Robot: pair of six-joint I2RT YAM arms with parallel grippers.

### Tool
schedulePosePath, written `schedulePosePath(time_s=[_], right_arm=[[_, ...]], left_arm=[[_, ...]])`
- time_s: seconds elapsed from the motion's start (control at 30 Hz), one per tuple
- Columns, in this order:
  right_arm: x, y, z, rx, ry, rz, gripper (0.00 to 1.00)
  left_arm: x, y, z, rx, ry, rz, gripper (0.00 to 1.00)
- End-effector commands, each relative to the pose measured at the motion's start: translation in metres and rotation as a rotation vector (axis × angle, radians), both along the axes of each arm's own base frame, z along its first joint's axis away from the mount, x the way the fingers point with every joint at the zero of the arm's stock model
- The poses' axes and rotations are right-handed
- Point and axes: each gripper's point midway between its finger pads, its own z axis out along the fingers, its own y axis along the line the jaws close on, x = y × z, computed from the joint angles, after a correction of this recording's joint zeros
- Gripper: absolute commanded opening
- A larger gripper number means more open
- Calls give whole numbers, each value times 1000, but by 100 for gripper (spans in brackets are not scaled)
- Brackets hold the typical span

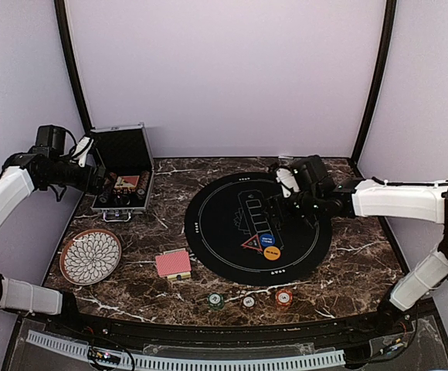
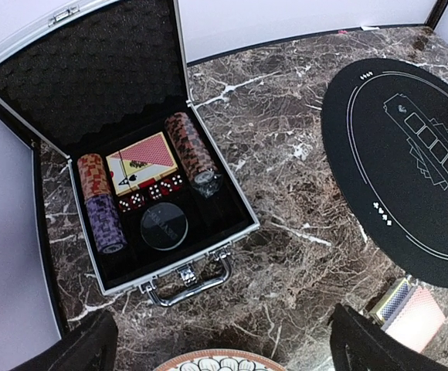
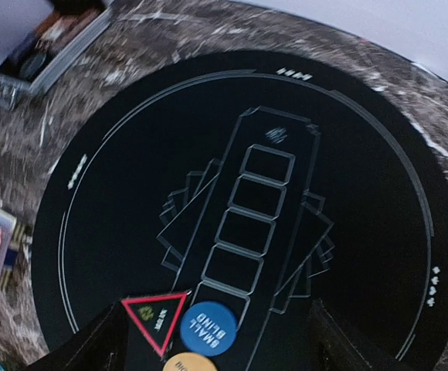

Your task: Distribute texas hold em gaming equipment

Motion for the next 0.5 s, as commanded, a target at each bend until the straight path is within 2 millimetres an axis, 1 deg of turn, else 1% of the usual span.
schedulePosePath(time_s=[0.0,0.1,0.2,0.3,0.4,0.47], right_arm=[[-34,23,-27,-81,59,81,76],[-53,34,-44,-107,91,124,70],[-65,38,-59,-127,119,150,65],[-74,42,-72,-141,145,173,57],[-78,47,-81,-154,164,195,47],[-79,50,-86,-161,174,208,44]], left_arm=[[-17,-1,4,-3,42,-15,99],[-19,-1,6,-5,45,-15,99],[-22,-3,4,-10,59,-24,99],[-23,-4,3,-11,67,-32,99],[-24,-5,4,-14,67,-37,99],[-23,-5,4,-15,65,-41,99]])
